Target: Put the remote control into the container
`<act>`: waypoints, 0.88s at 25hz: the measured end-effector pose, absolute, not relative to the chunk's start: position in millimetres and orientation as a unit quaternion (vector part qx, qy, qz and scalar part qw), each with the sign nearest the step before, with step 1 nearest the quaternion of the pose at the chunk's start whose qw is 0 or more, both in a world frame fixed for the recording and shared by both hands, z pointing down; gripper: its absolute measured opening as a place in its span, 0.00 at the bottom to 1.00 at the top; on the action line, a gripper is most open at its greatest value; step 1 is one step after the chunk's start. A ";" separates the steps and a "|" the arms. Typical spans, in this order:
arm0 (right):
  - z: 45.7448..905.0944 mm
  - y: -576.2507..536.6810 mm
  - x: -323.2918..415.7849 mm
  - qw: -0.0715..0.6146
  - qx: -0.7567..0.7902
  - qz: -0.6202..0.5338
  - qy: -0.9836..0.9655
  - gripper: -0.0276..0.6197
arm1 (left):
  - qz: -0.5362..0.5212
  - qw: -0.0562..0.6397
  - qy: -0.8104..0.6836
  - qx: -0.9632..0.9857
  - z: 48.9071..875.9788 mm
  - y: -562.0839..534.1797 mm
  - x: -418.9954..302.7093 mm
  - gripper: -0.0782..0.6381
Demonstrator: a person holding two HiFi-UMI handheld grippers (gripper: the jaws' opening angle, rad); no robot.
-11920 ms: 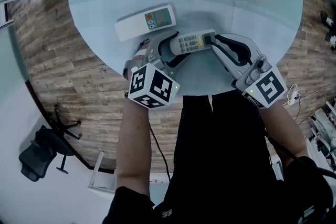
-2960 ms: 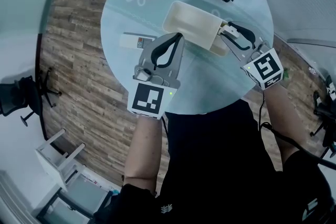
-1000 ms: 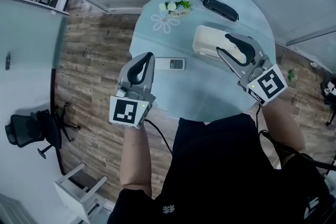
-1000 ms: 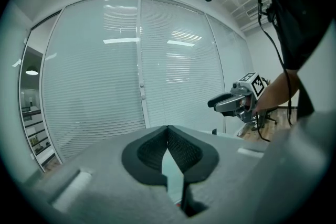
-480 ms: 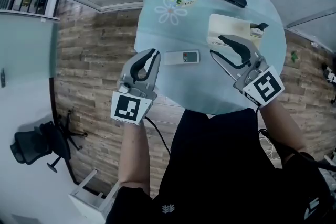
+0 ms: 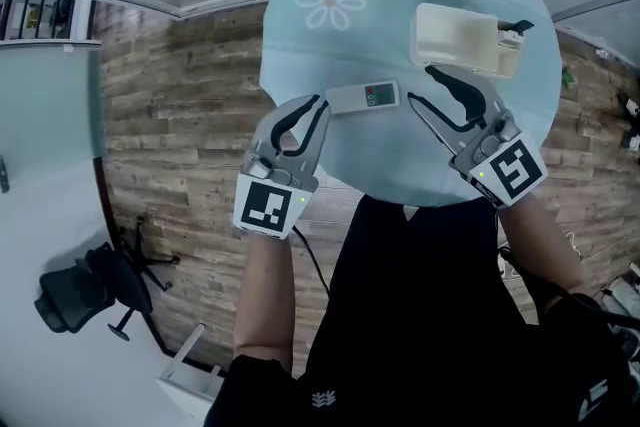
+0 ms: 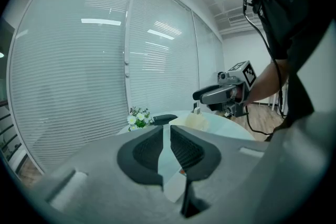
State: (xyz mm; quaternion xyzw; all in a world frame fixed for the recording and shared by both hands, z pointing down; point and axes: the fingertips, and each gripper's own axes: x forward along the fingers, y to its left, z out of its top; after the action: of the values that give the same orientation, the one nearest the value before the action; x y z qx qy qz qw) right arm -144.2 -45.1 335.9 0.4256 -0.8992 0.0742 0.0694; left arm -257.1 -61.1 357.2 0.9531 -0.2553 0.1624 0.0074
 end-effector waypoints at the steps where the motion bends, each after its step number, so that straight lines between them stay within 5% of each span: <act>1: 341.9 -45.4 -145.8 0.074 0.426 0.079 -0.898 0.31 | 0.169 0.002 -0.250 0.954 362.0 -61.4 -258.0 0.16; 15: 422.2 -62.0 -162.2 0.095 0.426 0.129 -0.891 0.31 | 0.283 0.028 -0.147 0.947 481.5 -57.3 -258.6 0.45; 22: 447.1 -73.2 -158.2 0.101 0.437 0.149 -0.881 0.32 | 0.312 0.029 -0.101 0.944 523.9 -58.0 -256.7 0.48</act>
State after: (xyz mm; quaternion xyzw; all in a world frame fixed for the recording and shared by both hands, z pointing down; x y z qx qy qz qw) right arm -158.2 -73.2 447.1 0.4367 -0.8814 0.1490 0.1014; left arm -256.7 -58.0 523.9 0.9441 -0.1012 0.3122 0.0293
